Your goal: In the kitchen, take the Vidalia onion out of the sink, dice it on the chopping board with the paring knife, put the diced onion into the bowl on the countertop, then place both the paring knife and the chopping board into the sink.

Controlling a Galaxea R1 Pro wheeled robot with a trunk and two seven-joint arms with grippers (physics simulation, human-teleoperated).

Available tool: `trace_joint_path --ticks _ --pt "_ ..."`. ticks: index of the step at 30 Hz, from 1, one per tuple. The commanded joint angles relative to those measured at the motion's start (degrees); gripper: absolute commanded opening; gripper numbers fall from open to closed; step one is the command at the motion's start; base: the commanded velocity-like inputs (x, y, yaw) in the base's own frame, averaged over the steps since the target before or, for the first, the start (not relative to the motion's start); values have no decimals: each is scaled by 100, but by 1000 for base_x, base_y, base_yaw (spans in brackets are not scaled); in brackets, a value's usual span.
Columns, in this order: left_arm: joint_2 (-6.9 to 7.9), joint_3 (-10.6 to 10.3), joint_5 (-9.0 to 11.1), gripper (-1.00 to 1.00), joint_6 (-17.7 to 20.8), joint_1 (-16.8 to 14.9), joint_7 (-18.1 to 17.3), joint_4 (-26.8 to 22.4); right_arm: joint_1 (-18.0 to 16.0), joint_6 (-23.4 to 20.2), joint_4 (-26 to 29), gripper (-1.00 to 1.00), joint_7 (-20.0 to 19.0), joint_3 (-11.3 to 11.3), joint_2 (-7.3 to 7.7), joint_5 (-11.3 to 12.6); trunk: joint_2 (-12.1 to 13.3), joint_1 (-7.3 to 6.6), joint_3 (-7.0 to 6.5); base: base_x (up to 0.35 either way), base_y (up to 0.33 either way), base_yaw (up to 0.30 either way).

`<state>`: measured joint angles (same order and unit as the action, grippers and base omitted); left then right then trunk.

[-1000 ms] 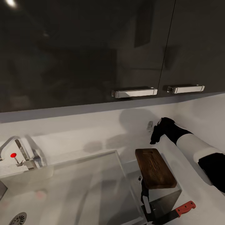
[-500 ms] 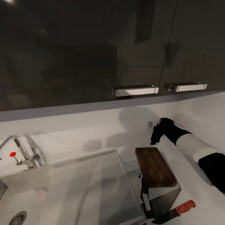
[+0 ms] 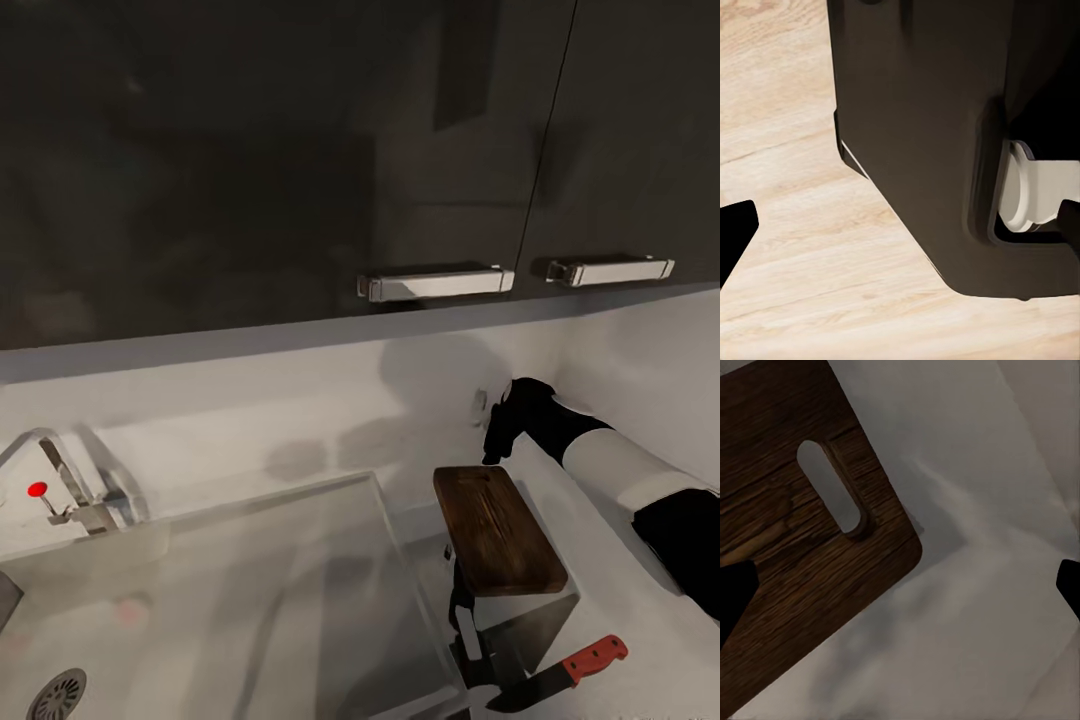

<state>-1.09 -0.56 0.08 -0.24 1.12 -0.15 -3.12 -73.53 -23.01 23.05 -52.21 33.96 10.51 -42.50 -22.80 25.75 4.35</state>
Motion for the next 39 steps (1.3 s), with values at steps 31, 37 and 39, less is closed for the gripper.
trace_joint_path --ticks 31,37,39 --pt "1 -5 1 100 -3 2 -2 -9 -3 -31 16 100 987 -12 16 -17 -12 3 213 0 0 0" --pt "3 -5 1 100 -3 2 -2 -9 -3 -29 16 100 1167 -33 20 -15 -12 3 230 0 0 0" --pt "4 -5 1 100 -3 2 -2 -10 -3 -24 16 100 1178 -40 19 -14 -12 3 243 0 0 0"
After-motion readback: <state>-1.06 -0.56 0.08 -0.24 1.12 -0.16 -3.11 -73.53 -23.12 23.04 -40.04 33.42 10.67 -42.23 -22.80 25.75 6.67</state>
